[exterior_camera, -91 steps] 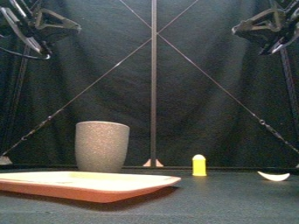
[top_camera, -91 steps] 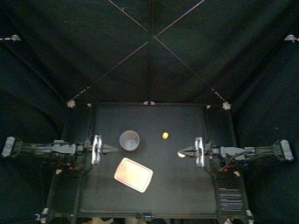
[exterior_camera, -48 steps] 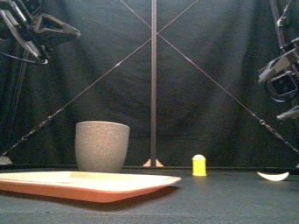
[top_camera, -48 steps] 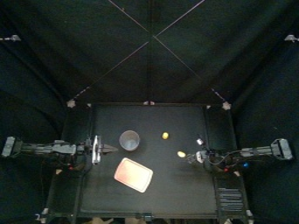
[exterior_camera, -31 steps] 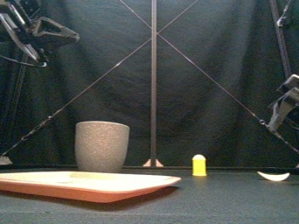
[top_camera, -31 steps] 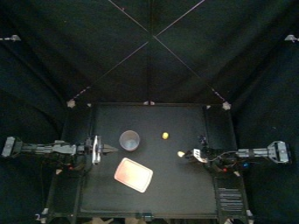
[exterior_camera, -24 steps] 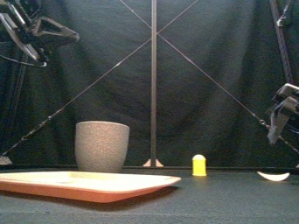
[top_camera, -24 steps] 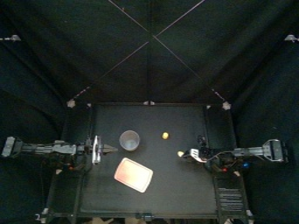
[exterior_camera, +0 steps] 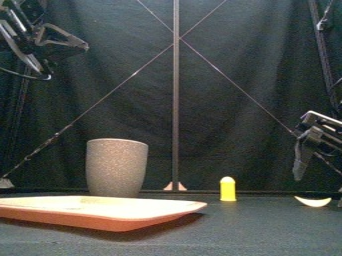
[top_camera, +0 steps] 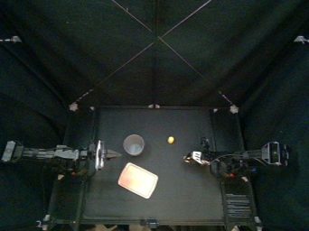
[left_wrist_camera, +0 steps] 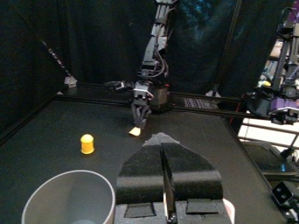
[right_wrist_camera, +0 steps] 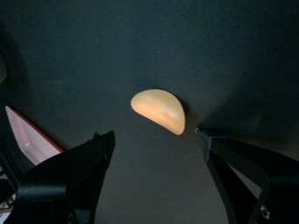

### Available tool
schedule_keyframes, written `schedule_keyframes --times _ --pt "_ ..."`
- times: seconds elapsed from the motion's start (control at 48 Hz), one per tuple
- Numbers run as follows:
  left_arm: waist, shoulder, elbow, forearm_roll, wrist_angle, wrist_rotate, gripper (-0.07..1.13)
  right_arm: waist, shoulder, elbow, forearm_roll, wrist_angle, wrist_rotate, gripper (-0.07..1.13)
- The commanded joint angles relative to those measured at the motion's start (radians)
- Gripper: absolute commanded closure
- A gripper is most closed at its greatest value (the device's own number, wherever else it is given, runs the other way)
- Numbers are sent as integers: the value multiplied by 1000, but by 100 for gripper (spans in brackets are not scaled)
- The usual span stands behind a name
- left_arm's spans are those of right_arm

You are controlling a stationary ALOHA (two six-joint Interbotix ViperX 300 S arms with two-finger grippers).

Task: Pick the chip then place it on the pink plate
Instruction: Pick the chip

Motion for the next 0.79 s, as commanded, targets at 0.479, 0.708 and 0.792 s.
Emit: schedule_keyframes --times 0.479,0.708,0.792 --pt "-2 0 6 0 -8 -2 100 -60 12 -35 -57 -11 -2 5" --pt "0 0 8 0 -9 -2 100 -41 69 -57 -46 -18 2 19" --pt "0 -2 11 0 -9 -2 100 -12 94 -69 -32 -18 9 20"
